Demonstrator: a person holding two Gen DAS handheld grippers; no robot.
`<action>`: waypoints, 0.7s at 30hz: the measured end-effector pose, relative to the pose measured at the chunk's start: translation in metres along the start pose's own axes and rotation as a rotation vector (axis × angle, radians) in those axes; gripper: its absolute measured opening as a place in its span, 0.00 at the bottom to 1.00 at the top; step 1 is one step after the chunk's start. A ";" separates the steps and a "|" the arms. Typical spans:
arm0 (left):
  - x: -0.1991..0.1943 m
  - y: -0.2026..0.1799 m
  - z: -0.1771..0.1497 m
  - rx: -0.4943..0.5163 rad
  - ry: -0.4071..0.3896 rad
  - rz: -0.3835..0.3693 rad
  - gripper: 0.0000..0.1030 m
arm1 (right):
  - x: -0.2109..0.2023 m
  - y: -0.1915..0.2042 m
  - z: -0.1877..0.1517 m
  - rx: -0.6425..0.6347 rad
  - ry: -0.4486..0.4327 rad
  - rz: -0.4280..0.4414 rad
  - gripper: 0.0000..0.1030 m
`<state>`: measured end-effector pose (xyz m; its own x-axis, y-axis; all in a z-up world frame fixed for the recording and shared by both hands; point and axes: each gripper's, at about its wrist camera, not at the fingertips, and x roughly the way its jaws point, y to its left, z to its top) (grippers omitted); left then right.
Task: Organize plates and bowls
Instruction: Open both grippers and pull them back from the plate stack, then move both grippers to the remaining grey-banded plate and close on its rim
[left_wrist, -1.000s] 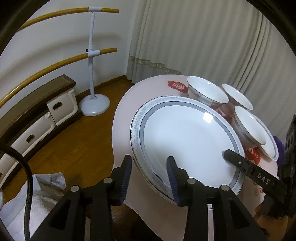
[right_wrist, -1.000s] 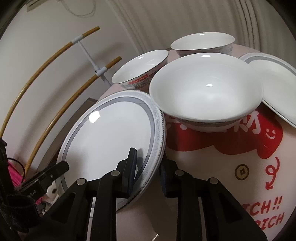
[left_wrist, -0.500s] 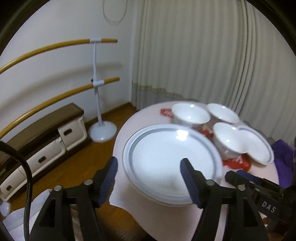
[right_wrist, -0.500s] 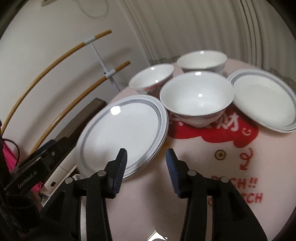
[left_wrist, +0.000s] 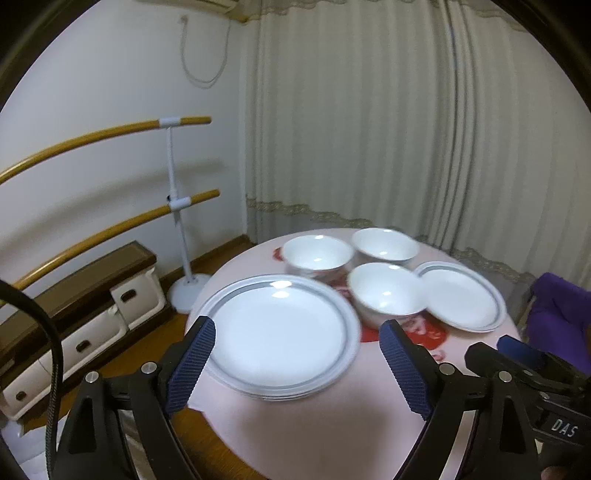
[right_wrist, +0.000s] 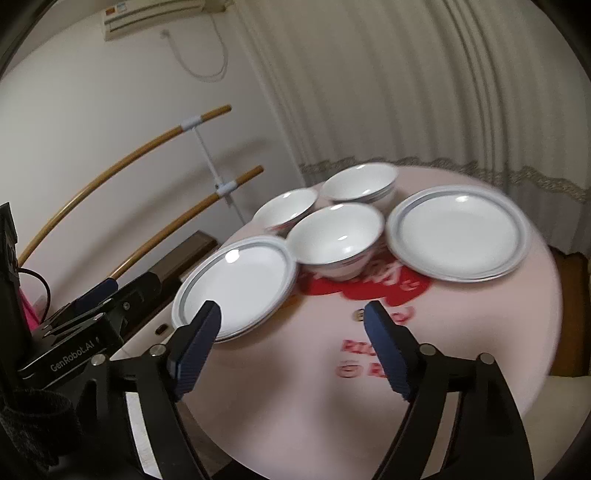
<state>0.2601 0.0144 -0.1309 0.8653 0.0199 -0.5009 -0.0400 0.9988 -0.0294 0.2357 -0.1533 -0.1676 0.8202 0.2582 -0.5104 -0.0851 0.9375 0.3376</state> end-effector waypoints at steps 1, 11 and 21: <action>-0.002 -0.006 0.001 0.003 -0.002 -0.004 0.87 | -0.008 -0.006 0.001 0.002 -0.013 -0.006 0.86; 0.009 -0.082 0.003 0.053 0.058 -0.113 0.89 | -0.054 -0.080 0.014 0.051 -0.081 -0.113 0.90; 0.074 -0.123 0.019 -0.029 0.185 -0.179 0.89 | -0.046 -0.157 0.038 0.123 -0.060 -0.194 0.90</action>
<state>0.3384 -0.1061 -0.1475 0.7539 -0.1683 -0.6351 0.0890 0.9839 -0.1551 0.2327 -0.3209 -0.1667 0.8470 0.0579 -0.5285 0.1440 0.9319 0.3329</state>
